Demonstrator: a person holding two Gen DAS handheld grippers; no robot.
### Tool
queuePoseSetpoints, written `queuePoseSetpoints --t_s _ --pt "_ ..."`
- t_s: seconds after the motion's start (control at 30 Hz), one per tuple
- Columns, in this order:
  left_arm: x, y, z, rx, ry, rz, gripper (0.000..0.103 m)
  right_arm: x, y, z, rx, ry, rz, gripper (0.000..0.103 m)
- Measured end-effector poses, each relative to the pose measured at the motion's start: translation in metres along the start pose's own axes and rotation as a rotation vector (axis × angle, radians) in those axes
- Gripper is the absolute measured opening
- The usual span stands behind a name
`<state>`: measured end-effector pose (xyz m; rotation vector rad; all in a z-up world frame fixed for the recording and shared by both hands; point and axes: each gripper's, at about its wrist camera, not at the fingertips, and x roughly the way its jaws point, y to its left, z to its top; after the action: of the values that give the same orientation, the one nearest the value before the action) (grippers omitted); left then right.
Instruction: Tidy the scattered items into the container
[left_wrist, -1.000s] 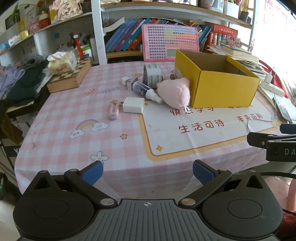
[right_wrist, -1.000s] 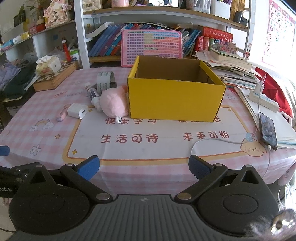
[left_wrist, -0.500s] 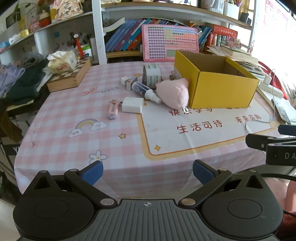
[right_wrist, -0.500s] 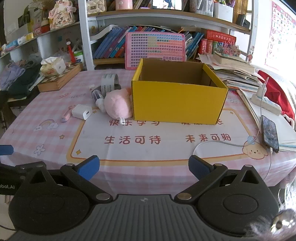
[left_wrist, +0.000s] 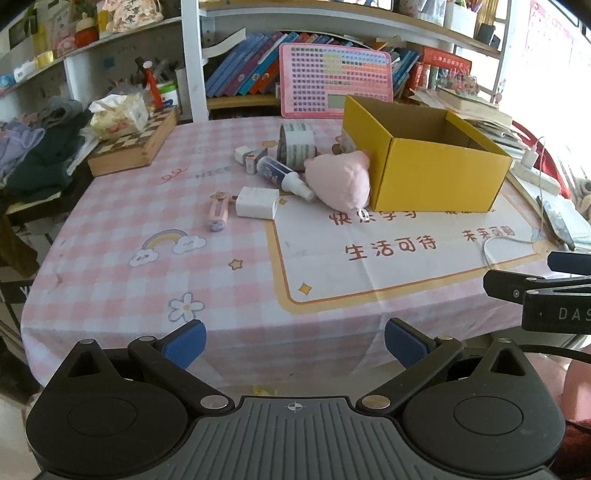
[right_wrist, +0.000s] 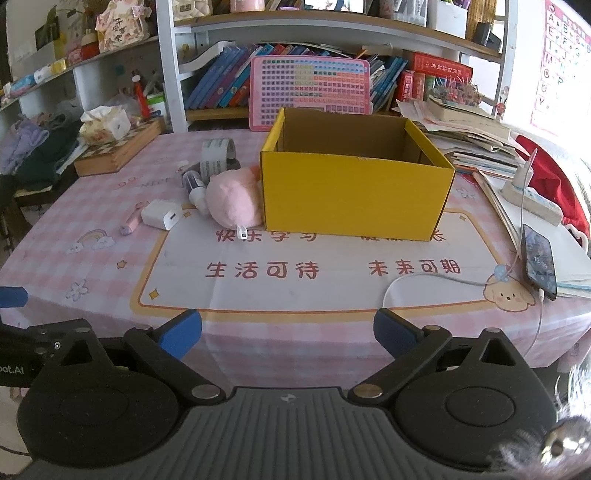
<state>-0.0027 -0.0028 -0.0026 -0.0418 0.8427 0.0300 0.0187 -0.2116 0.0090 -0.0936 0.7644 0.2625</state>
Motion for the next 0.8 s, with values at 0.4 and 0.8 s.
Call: queuePoseSetpoints --t_s 0.4,0.8 --pt "0.0039 0.0013 -0.0011 -0.005 0.020 -0.030 0.103 0.0044 0.0012 -0.0007 -0.001 0.020 0.013 0.101" --pt "0.0060 0.0074 -0.0001 -0.009 0.021 -0.023 0.103 0.0097 0.0061 0.0004 -0.002 0.034 0.030 0.101"
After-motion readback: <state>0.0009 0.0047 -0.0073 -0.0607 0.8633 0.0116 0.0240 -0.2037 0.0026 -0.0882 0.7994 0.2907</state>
